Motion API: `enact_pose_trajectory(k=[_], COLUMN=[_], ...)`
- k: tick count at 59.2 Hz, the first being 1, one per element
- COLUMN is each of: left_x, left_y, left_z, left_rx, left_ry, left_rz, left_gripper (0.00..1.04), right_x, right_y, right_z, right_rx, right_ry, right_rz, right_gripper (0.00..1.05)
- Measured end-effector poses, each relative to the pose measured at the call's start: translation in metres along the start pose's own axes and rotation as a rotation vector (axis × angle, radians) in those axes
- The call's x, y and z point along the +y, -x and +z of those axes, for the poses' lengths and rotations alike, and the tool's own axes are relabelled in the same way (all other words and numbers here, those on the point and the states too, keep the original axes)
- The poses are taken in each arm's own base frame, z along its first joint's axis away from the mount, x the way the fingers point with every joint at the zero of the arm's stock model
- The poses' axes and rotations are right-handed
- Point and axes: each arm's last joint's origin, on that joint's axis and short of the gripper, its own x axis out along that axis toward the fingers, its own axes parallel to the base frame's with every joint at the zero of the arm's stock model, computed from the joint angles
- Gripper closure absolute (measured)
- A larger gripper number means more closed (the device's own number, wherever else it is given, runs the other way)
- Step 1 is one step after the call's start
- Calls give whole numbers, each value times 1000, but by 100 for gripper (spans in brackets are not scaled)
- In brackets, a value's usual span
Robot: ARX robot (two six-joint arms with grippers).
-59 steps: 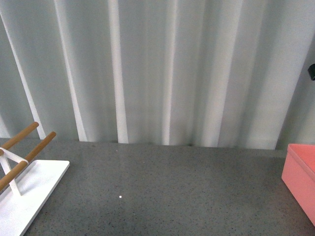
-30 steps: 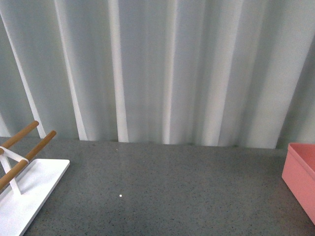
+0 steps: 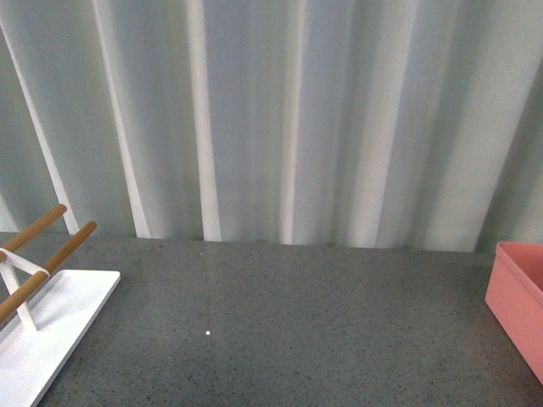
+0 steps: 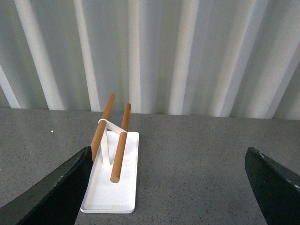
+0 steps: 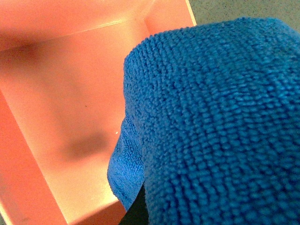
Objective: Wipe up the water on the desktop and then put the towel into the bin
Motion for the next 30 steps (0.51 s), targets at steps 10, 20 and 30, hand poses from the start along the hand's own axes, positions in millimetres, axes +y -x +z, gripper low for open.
enact_pose_trajectory(k=[10, 20, 30], left_x=[0, 0, 0], left_y=[0, 0, 0], left_z=[0, 0, 0], left_rx=[0, 0, 0], left_ry=[0, 0, 0], left_rz=[0, 0, 0], left_gripper=[7, 7, 7], right_x=[1, 1, 1], right_y=[-14, -18, -18], right_z=[8, 11, 11], right_rx=[32, 21, 20], right_ry=[4, 12, 24], right_rz=[12, 27, 30], right_gripper=[100, 100, 84])
